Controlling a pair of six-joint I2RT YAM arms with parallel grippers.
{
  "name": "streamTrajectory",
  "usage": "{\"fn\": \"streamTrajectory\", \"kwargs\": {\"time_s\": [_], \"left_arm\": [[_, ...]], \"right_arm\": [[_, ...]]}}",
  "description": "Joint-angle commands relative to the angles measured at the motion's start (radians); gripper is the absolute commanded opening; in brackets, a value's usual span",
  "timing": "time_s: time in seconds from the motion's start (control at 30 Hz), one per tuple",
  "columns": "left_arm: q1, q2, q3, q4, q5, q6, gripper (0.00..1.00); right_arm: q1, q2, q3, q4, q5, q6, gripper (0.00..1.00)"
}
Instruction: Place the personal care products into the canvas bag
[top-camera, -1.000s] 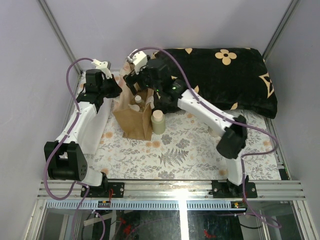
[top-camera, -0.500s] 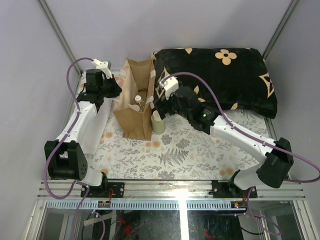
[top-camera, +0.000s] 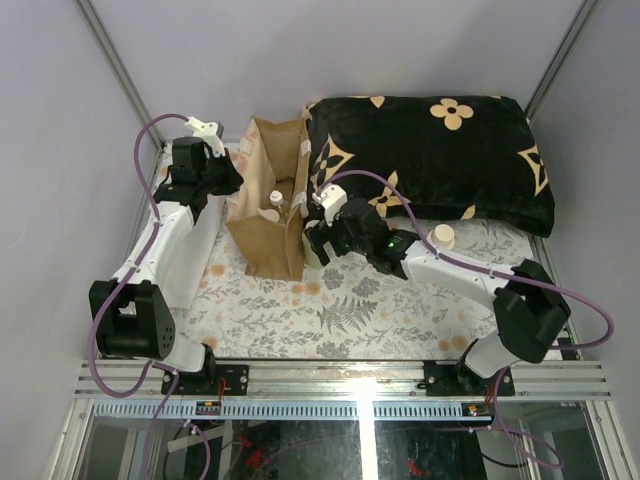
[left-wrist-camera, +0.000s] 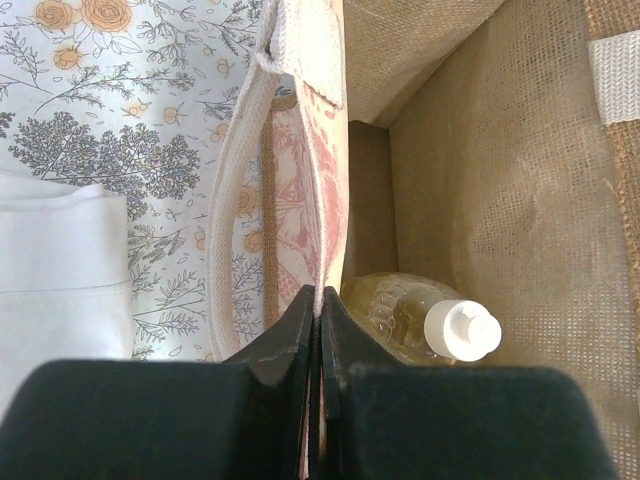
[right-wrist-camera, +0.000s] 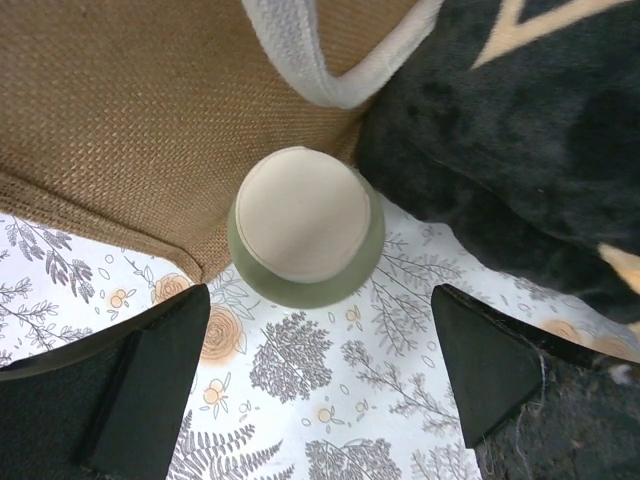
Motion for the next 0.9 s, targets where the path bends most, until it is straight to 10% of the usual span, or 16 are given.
{"fn": "streamTrajectory", "kwargs": {"time_s": [0.0,0.63,0.87], "left_arm": [[-0.005,-0.006,0.02,-0.009,-0.018,0.034,0.0],[-0.006,0.006,0.01,-0.007,-0.025,0.033,0.0],[-0.005,0.022,0.018,-0.003,-0.025,0.031,0.0]], "right_arm": [[-0.01,0.061,0.007,0.123,-0.082,0.016,0.99],[-0.014,0.236,0.069,0.252,-0.115,-0.016,1.0],[-0.023,0.244,0.081,0.24,-0.142,-0.022,0.81]]}}
